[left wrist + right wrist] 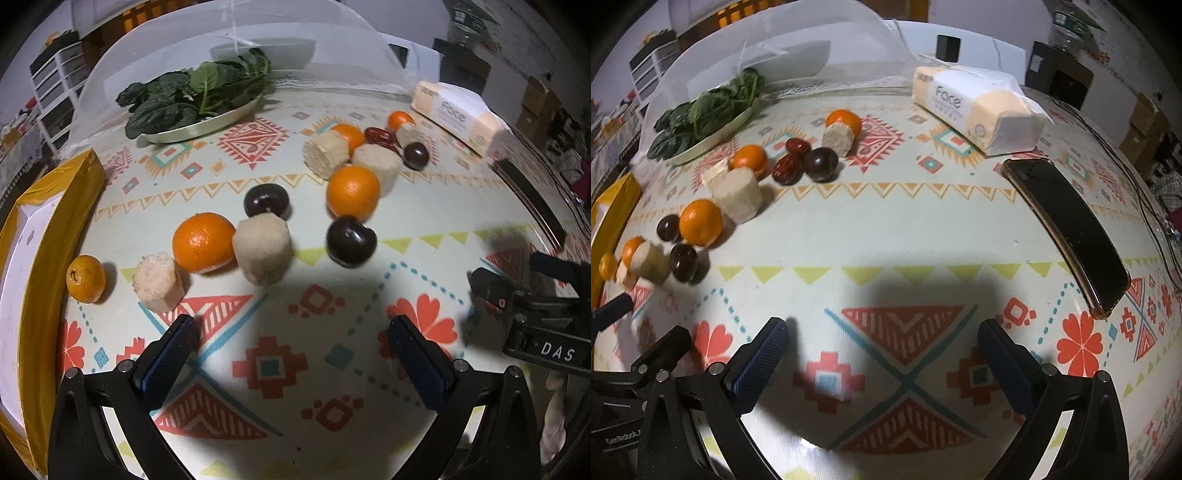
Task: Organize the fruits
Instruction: 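Lower the left gripper to the orange while the right gripper reaches a dark plum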
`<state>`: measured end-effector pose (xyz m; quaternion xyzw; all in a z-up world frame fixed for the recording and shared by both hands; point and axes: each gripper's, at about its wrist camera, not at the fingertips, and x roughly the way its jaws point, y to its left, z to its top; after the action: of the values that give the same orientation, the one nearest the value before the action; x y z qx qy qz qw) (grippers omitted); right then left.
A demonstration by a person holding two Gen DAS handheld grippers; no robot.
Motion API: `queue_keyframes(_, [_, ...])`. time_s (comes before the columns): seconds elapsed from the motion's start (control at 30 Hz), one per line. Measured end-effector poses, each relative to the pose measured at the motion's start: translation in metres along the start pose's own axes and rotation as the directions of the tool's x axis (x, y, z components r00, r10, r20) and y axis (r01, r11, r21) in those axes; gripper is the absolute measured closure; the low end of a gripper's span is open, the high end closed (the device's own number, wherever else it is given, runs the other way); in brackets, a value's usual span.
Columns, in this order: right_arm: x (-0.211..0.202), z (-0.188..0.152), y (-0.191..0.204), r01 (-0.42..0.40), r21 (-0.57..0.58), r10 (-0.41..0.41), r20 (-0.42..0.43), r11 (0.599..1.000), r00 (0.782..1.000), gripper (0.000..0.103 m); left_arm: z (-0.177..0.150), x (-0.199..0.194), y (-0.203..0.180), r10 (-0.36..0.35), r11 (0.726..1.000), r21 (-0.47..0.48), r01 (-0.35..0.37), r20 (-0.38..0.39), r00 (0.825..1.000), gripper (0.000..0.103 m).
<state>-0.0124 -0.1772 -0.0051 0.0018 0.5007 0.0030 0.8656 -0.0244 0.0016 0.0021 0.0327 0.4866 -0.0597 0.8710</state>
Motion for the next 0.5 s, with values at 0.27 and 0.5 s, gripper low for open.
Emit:
queue_keyframes(0.27, [-0.006, -0.009, 0.001, 0.005, -0.001, -0.005, 0.029, 1.0, 1.0, 0.0, -0.02, -0.056, 0.026, -0.1, 0.991, -0.074, 0.108, 0.111, 0.989, 0.002])
queue_keyframes(0.5, [-0.085, -0.008, -0.006, -0.048, 0.02, 0.041, 0.258, 0.999, 0.965, 0.016, -0.024, -0.194, 0.09, -0.098, 0.988, -0.068, 0.136, 0.393, 0.914, 0.002])
